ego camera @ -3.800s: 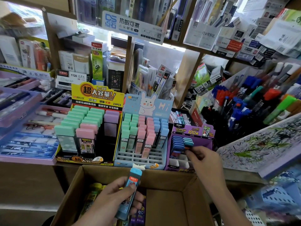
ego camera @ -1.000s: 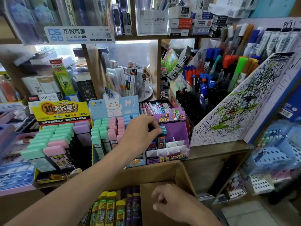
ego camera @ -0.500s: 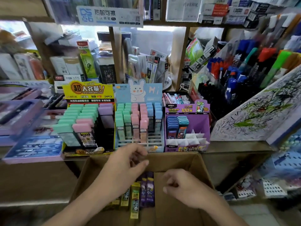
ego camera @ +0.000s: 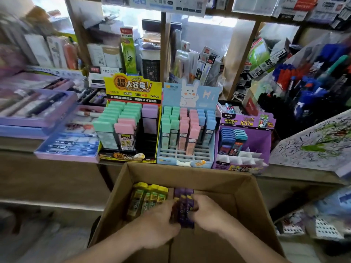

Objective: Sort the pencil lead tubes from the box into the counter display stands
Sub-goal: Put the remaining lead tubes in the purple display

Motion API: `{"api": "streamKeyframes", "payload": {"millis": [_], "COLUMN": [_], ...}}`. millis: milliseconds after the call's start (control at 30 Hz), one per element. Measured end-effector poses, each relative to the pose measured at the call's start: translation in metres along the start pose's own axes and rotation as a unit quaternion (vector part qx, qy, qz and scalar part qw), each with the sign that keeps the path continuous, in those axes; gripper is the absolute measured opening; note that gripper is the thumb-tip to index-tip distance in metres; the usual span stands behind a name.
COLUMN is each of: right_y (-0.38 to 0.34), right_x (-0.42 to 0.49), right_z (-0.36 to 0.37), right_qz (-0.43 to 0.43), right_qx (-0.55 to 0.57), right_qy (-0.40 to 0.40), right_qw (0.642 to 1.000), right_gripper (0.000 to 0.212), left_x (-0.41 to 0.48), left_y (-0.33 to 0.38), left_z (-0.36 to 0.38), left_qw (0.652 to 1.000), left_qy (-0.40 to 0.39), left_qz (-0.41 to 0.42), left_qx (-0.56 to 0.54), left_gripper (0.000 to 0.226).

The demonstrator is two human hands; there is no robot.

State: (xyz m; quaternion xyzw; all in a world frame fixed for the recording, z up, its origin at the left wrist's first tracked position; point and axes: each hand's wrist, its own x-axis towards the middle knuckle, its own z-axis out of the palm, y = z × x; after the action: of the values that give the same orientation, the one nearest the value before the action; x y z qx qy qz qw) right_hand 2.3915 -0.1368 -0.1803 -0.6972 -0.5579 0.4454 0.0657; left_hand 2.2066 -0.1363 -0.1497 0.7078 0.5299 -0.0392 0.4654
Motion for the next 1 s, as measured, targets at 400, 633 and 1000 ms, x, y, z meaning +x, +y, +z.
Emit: {"api": "streamKeyframes", "payload": {"millis": [400,633,1000], "right_y": [-0.006,-0.016,-0.008], "right_x": [0.007,0.022,0.032], "right_z": [0.015,0.008,0.024], "right_qz": [-0.051,-0.062,-0.031], "right_qx": [-0.062,-0.131,-0.161], "right_qy": [0.041,0.008,0.09], "right_qw": [0.996,0.989,0.982], "right_gripper": [0.068,0.059,0.04], "left_x": [0.002,0.006,0.007], "left_y": [-0.015,-0.013,-0.014], "left_z": [-0.007,-0.006,-0.005], "left_qw": [0.997,0.998,0.998], "left_qy": [0.058,0.053,0.035], "left_qz": [-0.043,-0.026,-0.025], "left_qx": [-0.009,0.019,0.036], "left_gripper": [0.061,0.047,0.053]}}
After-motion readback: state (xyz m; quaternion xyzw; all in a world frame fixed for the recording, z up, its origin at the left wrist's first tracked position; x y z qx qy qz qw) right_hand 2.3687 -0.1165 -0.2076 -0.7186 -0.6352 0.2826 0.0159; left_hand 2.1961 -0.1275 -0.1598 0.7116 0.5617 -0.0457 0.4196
